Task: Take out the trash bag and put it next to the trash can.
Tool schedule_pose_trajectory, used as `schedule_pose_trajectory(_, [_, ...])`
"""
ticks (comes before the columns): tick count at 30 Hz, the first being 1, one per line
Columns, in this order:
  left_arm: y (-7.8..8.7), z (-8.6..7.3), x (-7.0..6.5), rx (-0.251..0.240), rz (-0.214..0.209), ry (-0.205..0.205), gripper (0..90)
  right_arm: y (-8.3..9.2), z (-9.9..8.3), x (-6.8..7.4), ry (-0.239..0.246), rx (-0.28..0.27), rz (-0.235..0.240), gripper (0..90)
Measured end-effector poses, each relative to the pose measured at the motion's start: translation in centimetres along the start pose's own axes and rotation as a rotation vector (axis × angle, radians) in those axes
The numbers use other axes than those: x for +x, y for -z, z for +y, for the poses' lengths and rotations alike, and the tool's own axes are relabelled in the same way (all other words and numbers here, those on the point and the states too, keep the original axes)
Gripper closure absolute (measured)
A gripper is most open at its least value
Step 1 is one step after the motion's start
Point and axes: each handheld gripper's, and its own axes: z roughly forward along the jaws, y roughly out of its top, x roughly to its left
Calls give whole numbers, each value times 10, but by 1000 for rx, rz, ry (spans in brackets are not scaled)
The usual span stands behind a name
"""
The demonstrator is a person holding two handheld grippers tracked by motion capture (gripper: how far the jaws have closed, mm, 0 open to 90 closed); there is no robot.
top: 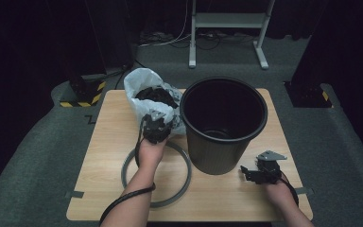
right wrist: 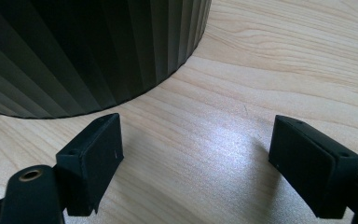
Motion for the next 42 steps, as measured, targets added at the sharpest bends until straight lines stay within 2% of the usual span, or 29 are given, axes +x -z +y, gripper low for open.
schedule_pose_trajectory(5, [-14, 0, -5, -2, -8, 1, 810, 0, 0, 0, 4, -1, 1, 172])
schedule_pose_trajectory(9, [-23, -10, -12, 28, -24, -21, 777, 0, 0, 0, 5, -1, 4, 173])
schedule_pose_trajectory(12, [-22, -15, -16, 27, -29, -29, 665, 0, 0, 0, 6, -1, 6, 172])
schedule_pose_trajectory(14, [-18, -17, -16, 9, -31, -28, 551, 0, 0, 0, 5, 0, 8, 171])
schedule_pose_trajectory(17, [-9, -18, -16, -1, -39, -39, 441, 0, 0, 0, 9, 0, 7, 172])
schedule_pose_trajectory(23, [12, -24, -15, -2, -48, -79, 322, 0, 0, 0, 9, -1, 7, 171])
schedule_pose_trajectory(27, [27, -32, -13, 10, -49, -112, 280, 0, 0, 0, 6, -1, 5, 172])
schedule_pose_trajectory(32, [42, -47, -2, 44, -34, -146, 265, 0, 0, 0, 6, -1, 4, 172])
schedule_pose_trajectory(39, [59, -72, 25, 127, 12, -148, 270, 0, 0, 1, 5, -1, 3, 172])
schedule_pose_trajectory(42, [64, -81, 39, 167, 24, -126, 263, 0, 0, 1, 4, -1, 3, 171])
